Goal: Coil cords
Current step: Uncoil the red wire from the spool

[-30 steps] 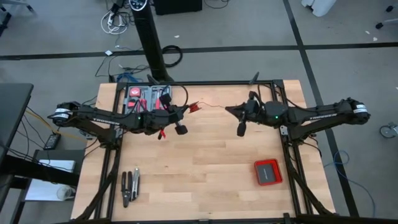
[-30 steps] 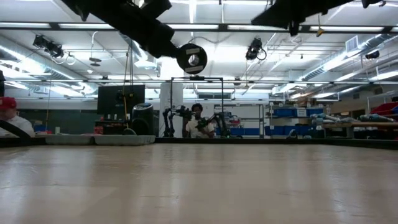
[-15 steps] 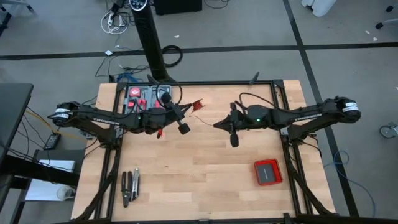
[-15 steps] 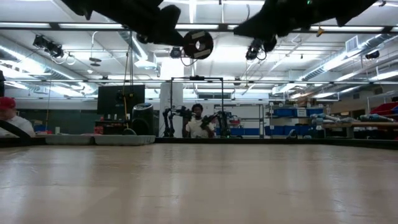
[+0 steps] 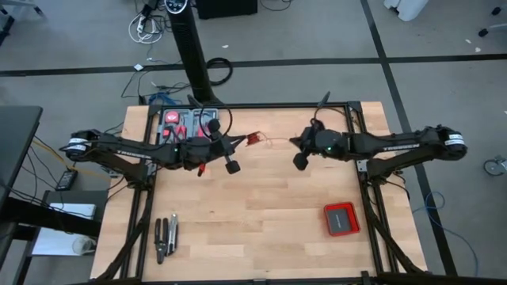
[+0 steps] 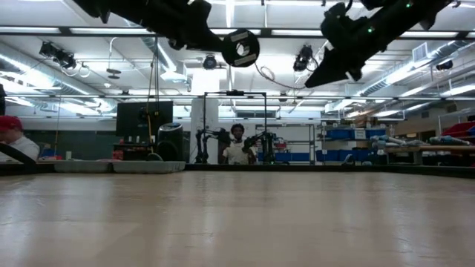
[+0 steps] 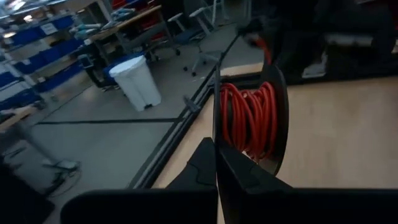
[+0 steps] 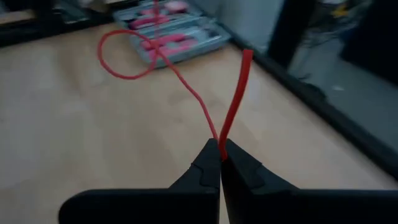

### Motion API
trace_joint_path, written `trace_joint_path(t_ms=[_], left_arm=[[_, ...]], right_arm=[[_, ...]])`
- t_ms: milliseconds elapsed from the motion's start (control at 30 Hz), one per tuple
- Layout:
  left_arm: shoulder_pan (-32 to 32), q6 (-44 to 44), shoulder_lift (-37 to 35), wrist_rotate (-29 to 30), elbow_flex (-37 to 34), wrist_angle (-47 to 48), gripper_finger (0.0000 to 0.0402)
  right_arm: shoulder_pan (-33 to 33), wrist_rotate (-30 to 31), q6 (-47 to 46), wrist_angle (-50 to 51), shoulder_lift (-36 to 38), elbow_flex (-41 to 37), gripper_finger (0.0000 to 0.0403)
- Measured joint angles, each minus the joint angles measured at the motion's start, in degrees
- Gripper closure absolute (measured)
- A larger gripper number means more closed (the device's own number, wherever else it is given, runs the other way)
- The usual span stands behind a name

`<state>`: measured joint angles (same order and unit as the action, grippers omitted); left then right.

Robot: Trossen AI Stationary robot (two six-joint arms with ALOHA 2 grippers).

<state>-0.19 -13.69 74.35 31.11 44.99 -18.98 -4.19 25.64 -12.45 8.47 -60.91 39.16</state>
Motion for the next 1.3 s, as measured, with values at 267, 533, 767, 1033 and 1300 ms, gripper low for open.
trace_joint_path(t_ms=[267,533,767,1033,1300], left_arm=[[0.4,-1.1,-3.4,5.8,0.0,6.1,0.0401],[1.0,-0.8,-3.5,6.7,0.0,9.8,0.0401],[1.0,-0.7,-3.5,6.7,0.0,9.2,0.0401],[0.9,0.8,-3.4,7.5,0.0,6.5,0.0401],[0.9,2.3,-3.4,6.2,0.0,0.5,0.0401]], right_arm=[[1.1,9.9,4.9,-1.7,8.1,0.0,0.0403],[6.9,3.5,15.1,-14.1,8.0,0.0,0.0403],[7.5,-11.6,17.1,-21.9,4.0,0.0,0.0403],[5.9,-27.1,15.4,-27.2,-1.2,0.0,0.0403],[3.8,-34.6,13.9,-31.7,-9.7,0.0,0.0403]])
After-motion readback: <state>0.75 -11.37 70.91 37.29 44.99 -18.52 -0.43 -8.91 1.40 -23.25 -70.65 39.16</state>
